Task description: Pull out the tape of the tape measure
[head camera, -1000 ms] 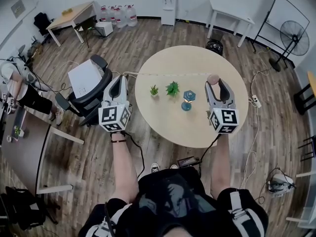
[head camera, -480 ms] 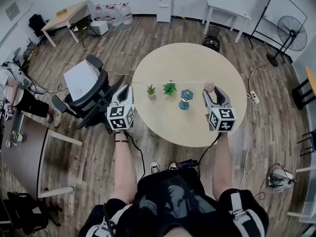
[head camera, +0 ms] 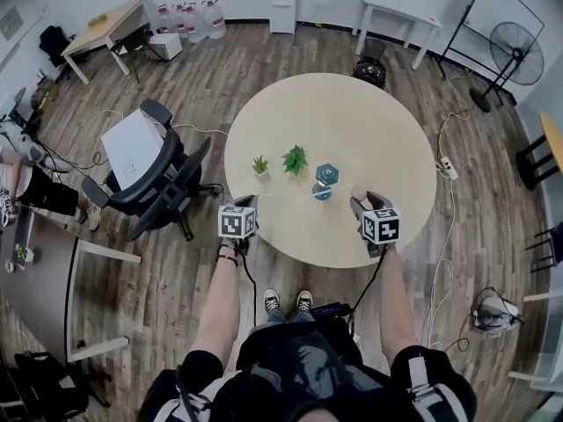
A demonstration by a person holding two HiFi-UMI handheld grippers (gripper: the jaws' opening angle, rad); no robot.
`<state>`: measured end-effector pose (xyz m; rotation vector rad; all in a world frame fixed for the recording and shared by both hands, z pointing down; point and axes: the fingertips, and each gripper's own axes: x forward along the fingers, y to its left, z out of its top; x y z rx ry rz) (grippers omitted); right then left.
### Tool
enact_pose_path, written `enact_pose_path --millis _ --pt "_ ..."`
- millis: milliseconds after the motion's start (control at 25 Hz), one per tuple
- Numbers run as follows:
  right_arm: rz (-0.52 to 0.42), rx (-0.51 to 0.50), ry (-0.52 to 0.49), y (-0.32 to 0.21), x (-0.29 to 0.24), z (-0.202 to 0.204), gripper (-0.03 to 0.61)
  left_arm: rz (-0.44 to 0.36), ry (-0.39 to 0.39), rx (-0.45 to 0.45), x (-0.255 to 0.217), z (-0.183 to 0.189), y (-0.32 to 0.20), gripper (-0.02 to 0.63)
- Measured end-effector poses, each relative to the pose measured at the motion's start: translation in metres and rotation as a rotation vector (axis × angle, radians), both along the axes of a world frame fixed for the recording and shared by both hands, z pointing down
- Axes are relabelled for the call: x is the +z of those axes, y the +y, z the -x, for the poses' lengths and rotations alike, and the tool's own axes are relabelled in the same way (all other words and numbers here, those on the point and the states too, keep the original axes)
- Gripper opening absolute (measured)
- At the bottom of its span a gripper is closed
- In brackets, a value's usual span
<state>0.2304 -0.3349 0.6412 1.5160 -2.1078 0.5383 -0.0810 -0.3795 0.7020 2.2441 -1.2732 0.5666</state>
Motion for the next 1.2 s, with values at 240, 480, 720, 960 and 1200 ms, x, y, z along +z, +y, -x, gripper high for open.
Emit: enact_pose_path --millis 240,480,720,960,1200 --pt "0.239 0.006 -0.017 0.012 0.104 -0.001 0.216 0.189 -0.002 -0.006 0.078 -0.005 0.011 0.006" --pt "0.427 0.039 -0.011 0.028 0.179 -0.006 0.216 0.327 -0.013 -0.030 0.134 -0.002 0.016 0.006" --pt "0.531 0.048 0.036 0.047 0.223 -0.008 0.216 0.400 -0.036 -0.048 0.170 -0.005 0.023 0.008" --pt "0.520 0.048 0.113 0.050 0.234 -0.007 0.219 0.389 -0.007 -0.044 0.173 -0.009 0.021 0.029" --pt "0.524 0.068 0.089 0.055 0.229 0.003 0.330 0.352 0.011 -0.015 0.154 -0.020 0.022 0.209"
